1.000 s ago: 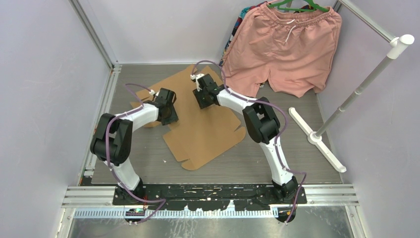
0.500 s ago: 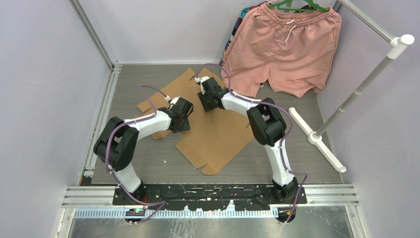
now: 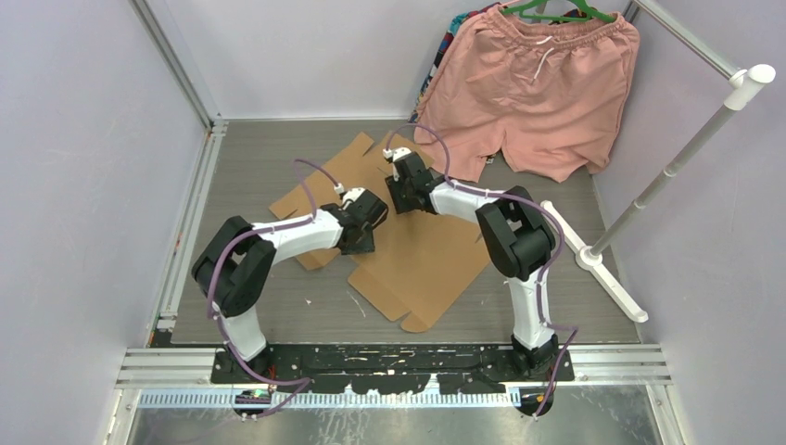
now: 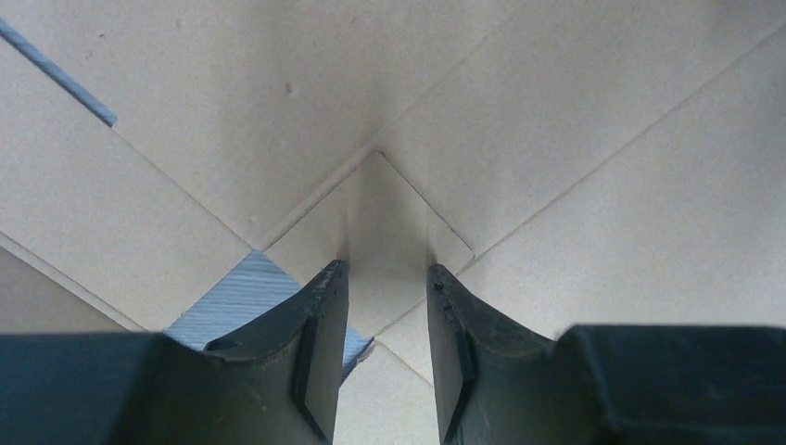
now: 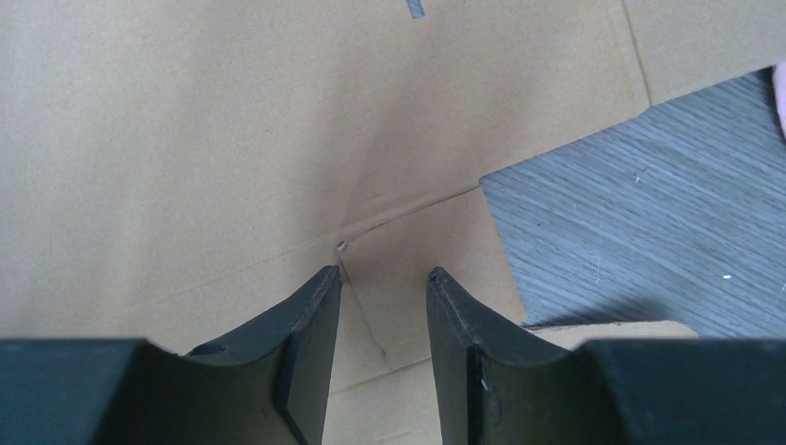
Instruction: Fold the paper box
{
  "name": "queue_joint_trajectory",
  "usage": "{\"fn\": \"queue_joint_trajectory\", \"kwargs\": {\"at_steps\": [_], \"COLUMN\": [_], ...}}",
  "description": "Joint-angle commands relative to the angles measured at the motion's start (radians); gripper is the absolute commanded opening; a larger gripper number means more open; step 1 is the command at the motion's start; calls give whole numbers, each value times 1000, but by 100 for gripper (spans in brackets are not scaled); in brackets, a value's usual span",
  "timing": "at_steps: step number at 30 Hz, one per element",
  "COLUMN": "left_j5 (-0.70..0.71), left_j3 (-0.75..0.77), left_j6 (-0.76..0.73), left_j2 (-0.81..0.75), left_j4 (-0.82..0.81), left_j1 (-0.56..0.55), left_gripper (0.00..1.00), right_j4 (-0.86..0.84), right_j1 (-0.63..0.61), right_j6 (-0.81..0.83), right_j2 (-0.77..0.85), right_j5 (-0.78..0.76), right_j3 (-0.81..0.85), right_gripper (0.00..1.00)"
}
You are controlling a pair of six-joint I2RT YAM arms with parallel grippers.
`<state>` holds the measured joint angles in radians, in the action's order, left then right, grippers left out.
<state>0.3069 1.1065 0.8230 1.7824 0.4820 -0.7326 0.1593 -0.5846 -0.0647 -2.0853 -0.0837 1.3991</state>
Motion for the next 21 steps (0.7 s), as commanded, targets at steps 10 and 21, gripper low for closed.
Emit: {"fn": "queue_joint_trajectory", "kwargs": {"at_steps": [10,21], "left_j5": [-17,-2], "left_j3": [1,-68], "left_j6": [45,-6], "left_j2": [3,-89], "left_j4": [2,21], "left_j1": [-36,67], "left_gripper": [38,38], "right_j4": [146,170], "right_j1": [-36,-199], "right_j6": [-160,-224], "right_j2": [62,114], "right_j5": [131,88], "right_j3": [-254,-345], "right_gripper": [45,45]}}
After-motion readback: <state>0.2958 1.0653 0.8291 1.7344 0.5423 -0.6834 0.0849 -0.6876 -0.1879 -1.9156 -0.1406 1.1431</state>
